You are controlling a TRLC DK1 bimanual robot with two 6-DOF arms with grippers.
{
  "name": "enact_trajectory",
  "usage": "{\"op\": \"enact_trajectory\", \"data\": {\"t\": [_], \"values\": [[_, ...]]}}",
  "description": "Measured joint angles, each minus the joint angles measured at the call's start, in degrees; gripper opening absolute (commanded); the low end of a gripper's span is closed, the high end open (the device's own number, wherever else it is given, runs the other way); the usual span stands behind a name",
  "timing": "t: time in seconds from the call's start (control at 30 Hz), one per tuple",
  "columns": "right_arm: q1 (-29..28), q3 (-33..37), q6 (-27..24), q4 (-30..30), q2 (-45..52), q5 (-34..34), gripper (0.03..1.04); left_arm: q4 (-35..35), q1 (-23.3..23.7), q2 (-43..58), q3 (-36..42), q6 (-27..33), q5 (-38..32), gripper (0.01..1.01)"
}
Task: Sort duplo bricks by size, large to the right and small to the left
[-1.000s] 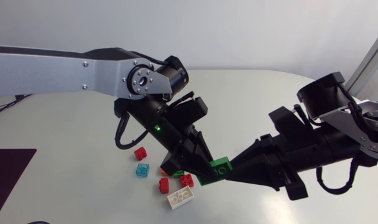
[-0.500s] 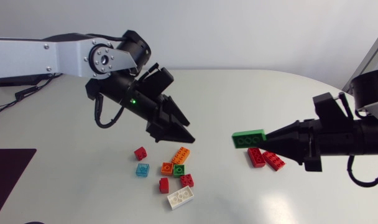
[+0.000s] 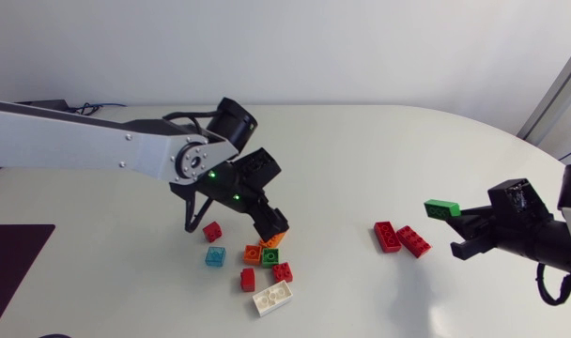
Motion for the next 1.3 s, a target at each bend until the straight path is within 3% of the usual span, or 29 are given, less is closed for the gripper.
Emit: {"op": "enact_trajectory", "data": {"t": [0.37,0.4,0.53,0.63,0.73,0.83,0.87,0.9,0.93,1.03,1.3], "values": [[-3.4,0.0,-4.1,1.4,11.6,4.2,0.23,0.1,-1.5,4.9,0.0,-2.6,-6.3,0.987],[-3.4,-0.1,-4.3,1.4,11.7,4.4,0.3,0.1,-1.5,5.1,0.0,-2.7,-6.7,0.987],[-3.4,-0.1,-4.3,1.4,11.7,5.4,0.78,0.1,-1.6,6.5,0.0,-3.4,-8.5,0.952],[-3.2,-0.6,-4.3,1.4,11.7,5.4,0.88,0.0,-1.6,7.6,0.2,-4.0,-9.1,0.925],[-2.7,-1.2,-4.3,0.9,11.0,5.4,0.89,0.1,-1.6,9.4,1.4,-4.3,-9.5,0.884],[-2.2,-1.3,-4.3,-0.2,9.1,5.4,0.89,0.1,-1.6,11.4,2.8,-4.8,-9.5,0.652],[-2.0,-1.3,-4.3,-0.8,8.1,5.4,0.9,0.0,-1.6,12.1,3.3,-4.9,-9.5,0.489],[-1.8,-1.3,-4.3,-1.3,7.1,5.4,0.9,0.1,-1.9,12.9,3.7,-5.1,-9.7,0.231],[-1.6,-1.3,-4.3,-2.0,6.1,5.4,0.91,0.0,-2.1,13.3,4.4,-5.5,-9.9,0.121],[-0.7,-1.1,-4.2,-5.4,1.9,5.4,0.95,-1.2,-3.2,14.9,7.0,-5.9,-9.9,0.021],[5.7,3.1,-2.4,-13.1,-8.0,-0.7,0.99,-5.0,-4.5,15.3,8.9,-4.3,-7.1,0.021]]}}
